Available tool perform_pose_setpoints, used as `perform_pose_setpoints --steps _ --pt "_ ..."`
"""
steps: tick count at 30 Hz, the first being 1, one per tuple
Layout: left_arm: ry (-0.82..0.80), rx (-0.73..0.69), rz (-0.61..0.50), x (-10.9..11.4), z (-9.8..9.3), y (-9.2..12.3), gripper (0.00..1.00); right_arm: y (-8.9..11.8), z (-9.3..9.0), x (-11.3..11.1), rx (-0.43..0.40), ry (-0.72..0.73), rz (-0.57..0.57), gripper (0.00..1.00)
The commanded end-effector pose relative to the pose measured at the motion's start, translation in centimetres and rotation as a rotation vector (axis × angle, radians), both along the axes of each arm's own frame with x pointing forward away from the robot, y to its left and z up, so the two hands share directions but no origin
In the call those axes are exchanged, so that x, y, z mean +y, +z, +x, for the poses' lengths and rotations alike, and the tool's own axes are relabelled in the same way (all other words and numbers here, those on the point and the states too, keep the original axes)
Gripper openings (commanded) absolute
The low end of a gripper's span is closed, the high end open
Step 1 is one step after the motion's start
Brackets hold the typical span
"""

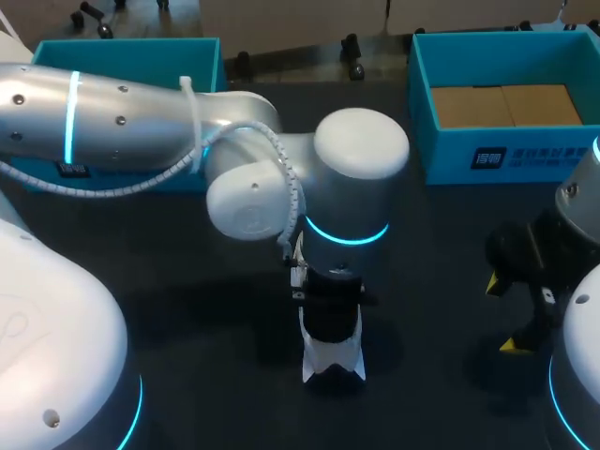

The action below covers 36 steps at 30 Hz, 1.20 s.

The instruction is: Take the shoe out of the shoebox, open the shoe tongue, remove and reinsert the insole, then place the shoe into the shoebox

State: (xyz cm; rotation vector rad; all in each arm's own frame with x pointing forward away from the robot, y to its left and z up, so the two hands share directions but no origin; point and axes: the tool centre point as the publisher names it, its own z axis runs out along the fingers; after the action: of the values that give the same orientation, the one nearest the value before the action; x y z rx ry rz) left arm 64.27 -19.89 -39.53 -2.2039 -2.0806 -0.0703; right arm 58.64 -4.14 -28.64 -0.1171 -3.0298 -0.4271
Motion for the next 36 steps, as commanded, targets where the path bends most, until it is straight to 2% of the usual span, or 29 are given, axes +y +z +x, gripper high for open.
perform_pose_setpoints --steps 1,9,15,20,28,33,36 --pt "0.005 -0.012 0.074 -1.8 0.0 -2.5 0.0 -0.1 -0.2 0.0 -0.003 0.0 -0.001 1.0" --pt "0.061 -0.012 0.039 -1.6 0.3 -3.6 0.0 -0.1 -0.2 0.0 -0.003 0.0 -0.001 1.0" --pt "0.075 -0.02 -0.028 -1.5 0.3 -1.0 0.0 -0.1 -0.2 0.0 -0.003 0.0 -0.001 1.0" --pt "0.075 -0.016 -0.085 -1.5 -0.5 0.5 0.0 -0.1 -0.2 0.0 -0.003 0.0 -0.001 1.0" --pt "0.058 0.01 -0.071 -2.1 -1.6 -1.3 0.0 -0.1 -0.2 0.0 -0.003 0.0 -0.001 1.0" --pt "0.077 -0.007 -0.057 -2.6 -0.5 -2.6 0.0 -0.1 -0.2 0.0 -0.003 0.0 -0.001 1.0" --pt "0.082 -0.021 -0.056 -2.5 0.1 -2.5 0.0 -0.1 -0.2 0.0 -0.003 0.0 -0.001 1.0"
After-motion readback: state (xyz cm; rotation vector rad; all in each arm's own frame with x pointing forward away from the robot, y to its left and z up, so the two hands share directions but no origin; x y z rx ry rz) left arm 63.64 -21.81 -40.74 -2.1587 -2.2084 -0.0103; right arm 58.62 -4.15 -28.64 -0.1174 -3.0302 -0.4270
